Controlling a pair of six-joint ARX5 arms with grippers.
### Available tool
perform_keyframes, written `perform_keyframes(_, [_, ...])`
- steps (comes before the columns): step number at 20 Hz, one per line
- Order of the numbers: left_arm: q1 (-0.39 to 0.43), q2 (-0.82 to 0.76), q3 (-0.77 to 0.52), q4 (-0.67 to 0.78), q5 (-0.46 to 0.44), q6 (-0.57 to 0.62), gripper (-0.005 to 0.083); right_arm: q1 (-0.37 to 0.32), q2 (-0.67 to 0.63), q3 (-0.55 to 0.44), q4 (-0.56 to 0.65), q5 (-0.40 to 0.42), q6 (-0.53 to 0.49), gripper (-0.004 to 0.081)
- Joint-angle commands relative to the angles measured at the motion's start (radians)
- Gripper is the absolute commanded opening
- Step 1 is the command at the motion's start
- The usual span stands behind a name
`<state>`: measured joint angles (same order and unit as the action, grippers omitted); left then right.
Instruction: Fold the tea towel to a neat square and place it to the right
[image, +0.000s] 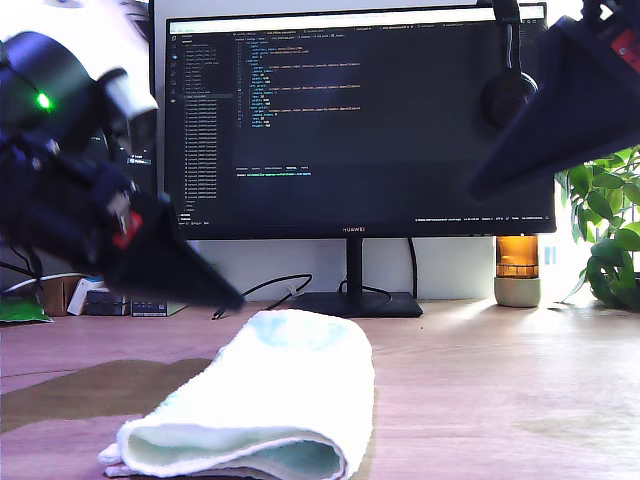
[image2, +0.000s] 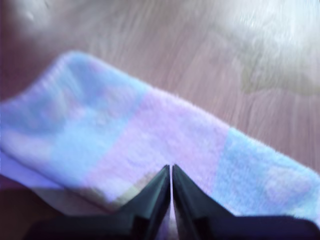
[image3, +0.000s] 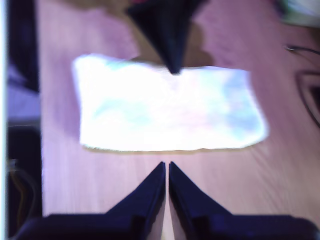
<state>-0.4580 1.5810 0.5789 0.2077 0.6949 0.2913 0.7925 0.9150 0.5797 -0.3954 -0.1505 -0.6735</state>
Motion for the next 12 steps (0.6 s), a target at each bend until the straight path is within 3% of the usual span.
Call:
perform_keyframes(1, [-0.003,0.017,-0.026,0.018,-0.031,-0.005,-0.0024,0.006,0.068,-0.006,0.005,-0.014,0.089,-0.0012])
perform_keyframes(2, [-0.003,0.018,-0.026,0.023,-0.064,-0.005,-0.0024,0.006,0.095,-0.006,0.006,-0.023,0.166,-0.0012])
perform_keyframes(5, [-0.006,0.018,-0.026,0.056,-0.11,-0.007,-0.0024,0.005,0.174,-0.002,0.041,-0.047,0.524,-0.0012])
perform_keyframes(7, [-0.012,0.018,-0.026,0.062,-0.128,-0.006,-0.0024,0.005,0.196,-0.002,0.075,-0.089,0.685,-0.0012])
perform_keyframes(9, [-0.017,0.018,-0.026,0.063,-0.127,-0.005,-0.0024,0.006,0.2,-0.002,0.121,-0.112,0.687,-0.0012])
perform_keyframes(10, [-0.021,0.018,-0.026,0.063,-0.127,-0.004,-0.0024,0.006,0.2,-0.002,0.14,-0.111,0.617,-0.0012])
perform_keyframes(12, [-0.026,0.018,-0.026,0.063,-0.124,-0.003,-0.0024,0.006,0.2,-0.002,0.146,-0.11,0.38,0.0021])
